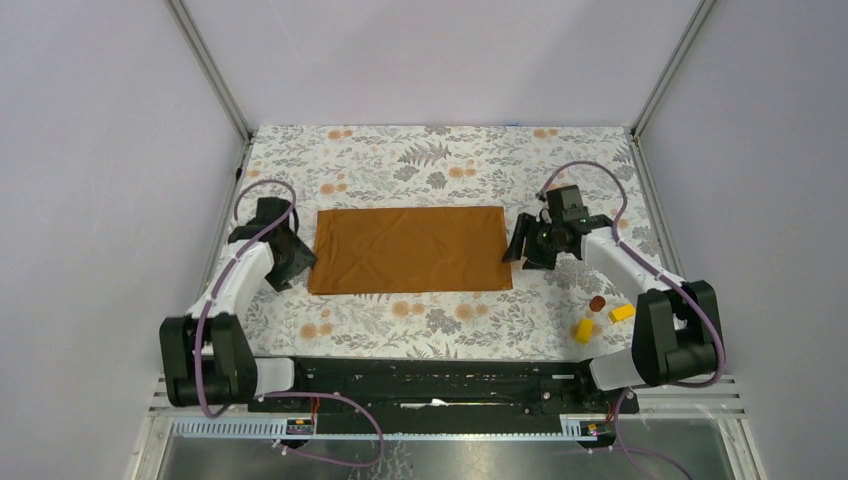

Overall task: Fold the napkin into a case and place the utensils inside
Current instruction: Fold and flatten the napkin at the center of the board, then pick up the rectangle-folded napkin from the center of the board.

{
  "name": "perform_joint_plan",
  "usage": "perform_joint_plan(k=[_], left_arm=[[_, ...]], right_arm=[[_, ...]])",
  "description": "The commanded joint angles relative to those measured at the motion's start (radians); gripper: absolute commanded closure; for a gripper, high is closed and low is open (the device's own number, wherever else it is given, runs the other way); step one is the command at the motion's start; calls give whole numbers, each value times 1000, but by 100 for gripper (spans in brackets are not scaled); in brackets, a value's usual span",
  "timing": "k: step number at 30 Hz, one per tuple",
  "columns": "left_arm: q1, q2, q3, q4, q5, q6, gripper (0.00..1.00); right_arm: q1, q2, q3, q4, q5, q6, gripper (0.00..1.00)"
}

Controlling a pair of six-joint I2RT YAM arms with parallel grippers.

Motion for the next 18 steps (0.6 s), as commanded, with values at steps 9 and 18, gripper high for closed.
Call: perform_joint_plan(k=[9,18], left_arm=[[7,210,17,380,430,32,22],[29,257,53,516,543,-17,16]], right_arm=[[-2,267,18,321,-310,106,32],[1,243,69,211,-94,14,23]])
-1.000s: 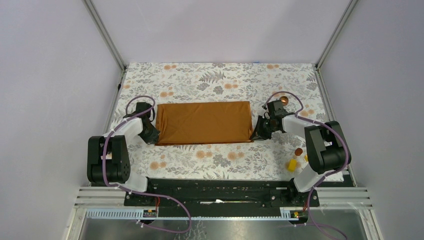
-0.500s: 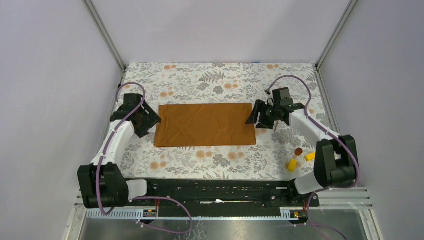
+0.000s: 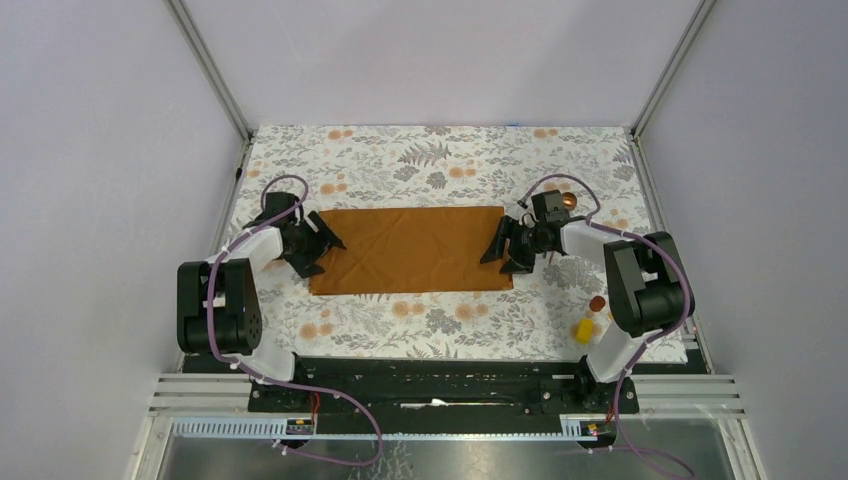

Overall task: Fold the napkin into a case and place the utensils inside
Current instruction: Pick up the rectangle-folded napkin from the center of the board.

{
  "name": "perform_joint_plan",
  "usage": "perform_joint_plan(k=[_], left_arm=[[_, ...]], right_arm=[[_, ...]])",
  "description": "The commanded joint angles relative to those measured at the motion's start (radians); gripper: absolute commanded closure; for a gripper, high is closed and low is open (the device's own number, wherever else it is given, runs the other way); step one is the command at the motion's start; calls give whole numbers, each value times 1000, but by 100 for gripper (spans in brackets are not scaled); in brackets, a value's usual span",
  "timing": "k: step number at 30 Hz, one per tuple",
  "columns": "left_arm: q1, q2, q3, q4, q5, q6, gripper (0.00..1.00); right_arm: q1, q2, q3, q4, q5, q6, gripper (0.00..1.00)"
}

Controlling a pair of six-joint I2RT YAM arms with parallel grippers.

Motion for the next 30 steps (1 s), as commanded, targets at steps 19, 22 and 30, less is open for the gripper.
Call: perform_joint_plan(k=[19,22,30], left_arm=[[63,459,421,279,79,-89,7],[68,452,434,256,24,-40,7],[67,377,526,154,75,-3,5]], right_arm=[[-52,467,618,68,48,-7,13],[-71,490,638,37,83,-57,13],[-57,400,685,-50,51,-72,12]])
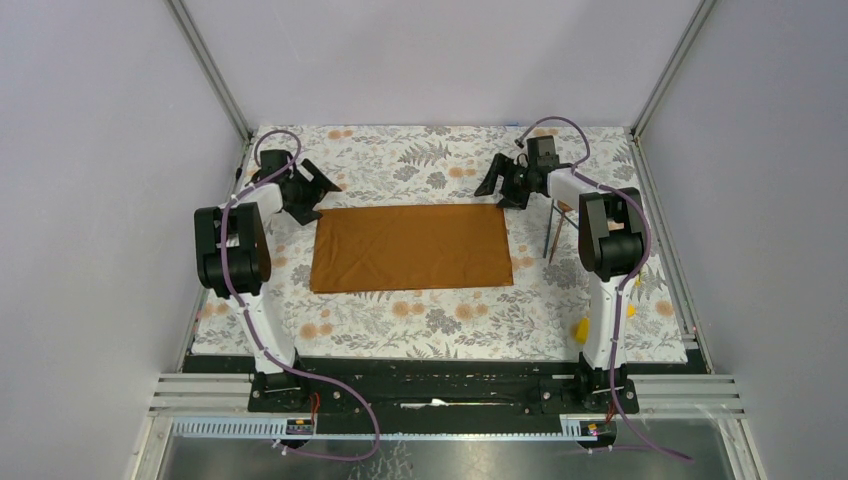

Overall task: Fold the napkin into a case and place the utensils inside
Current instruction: Pick up the rectangle-folded napkin from the center of the board.

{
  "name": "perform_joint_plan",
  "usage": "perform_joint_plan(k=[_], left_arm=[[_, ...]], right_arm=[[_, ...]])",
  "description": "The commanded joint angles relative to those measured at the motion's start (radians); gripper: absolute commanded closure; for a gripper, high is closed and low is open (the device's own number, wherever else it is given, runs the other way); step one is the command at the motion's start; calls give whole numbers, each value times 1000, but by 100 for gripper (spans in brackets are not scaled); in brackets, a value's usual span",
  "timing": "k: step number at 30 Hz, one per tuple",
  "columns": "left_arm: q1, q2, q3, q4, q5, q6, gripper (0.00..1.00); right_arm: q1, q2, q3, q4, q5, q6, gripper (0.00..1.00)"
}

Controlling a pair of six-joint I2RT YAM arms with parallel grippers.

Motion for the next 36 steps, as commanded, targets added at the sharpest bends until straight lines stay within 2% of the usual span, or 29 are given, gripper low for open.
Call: perform_joint_plan(k=[1,4,9,11,14,18,22,25,29,36], left_arm=[[5,-52,71,-39,21,35,4],[4,-31,81,-46,13,31,4],[5,43,97,-80,-19,51,3],[5,26,96,-114,-42,72,1],[-5,-67,111,-170,-102,121,1],[-82,-253,134,-263,-252,211,1],[-175,-381,58,-287,-280,278,1],[-240,-425,21,-299,-247,353,1],[-334,-495,-22,-266,-293,430,1],[-358,-568,-91,-213,-269,446,1]], right_arm=[[13,-83,33,-61,-12,-16,12],[25,-96,28,-24,-44,11,9],[22,-4,77,-29,-51,29,7],[26,9,135,-150,43,-32,7],[45,-32,201,-347,276,-112,6],[65,-131,195,-535,482,-106,0],[104,-149,141,-646,430,-76,1],[146,-146,121,-687,468,-50,3],[175,-111,106,-711,439,-40,15],[195,-89,43,-664,471,-41,20]])
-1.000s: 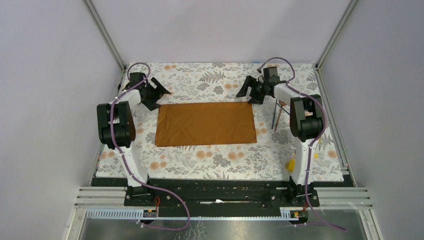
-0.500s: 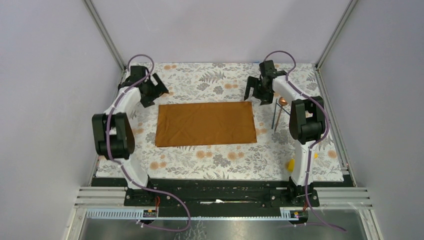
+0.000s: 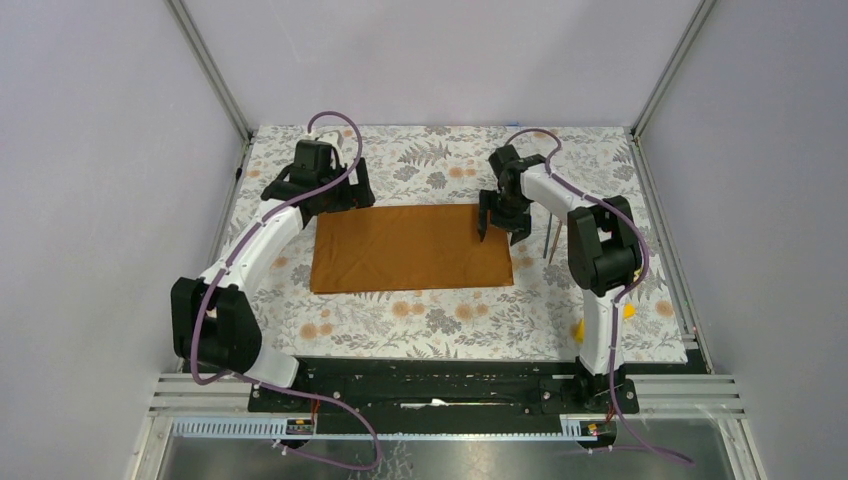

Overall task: Fold the napkin into a case and place the utensils inside
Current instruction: Pick up the rectangle-folded napkin from the center of the board.

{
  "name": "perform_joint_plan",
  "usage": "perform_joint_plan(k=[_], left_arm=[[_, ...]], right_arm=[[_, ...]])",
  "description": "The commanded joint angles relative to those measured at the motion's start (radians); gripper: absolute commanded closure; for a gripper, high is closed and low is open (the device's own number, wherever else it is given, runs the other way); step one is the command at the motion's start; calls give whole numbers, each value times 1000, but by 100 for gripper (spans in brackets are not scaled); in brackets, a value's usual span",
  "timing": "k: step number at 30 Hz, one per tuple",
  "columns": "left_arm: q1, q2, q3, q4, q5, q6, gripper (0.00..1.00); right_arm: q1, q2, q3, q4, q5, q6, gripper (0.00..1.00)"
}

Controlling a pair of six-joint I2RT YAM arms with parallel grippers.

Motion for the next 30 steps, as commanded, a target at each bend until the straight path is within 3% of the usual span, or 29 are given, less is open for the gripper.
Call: perform_joint_plan(k=[1,10,16,20,30], left_arm=[[4,-68,-23,52,4,34,1],[5,-92,-41,68,23,26,1],[4,-106,-48,72,11,27,1],[6,-113,-48,74,10,28,1],[5,-120,-51,76,10,31,1]], right_arm=[[-1,28,-38,9,46,6,22],[-1,69,-62,74,56,-22,25],[1,75,-156,182,106,-4,42],[17,81,-208,235,151,7,47],[44,100,-216,271,176,-52,87]])
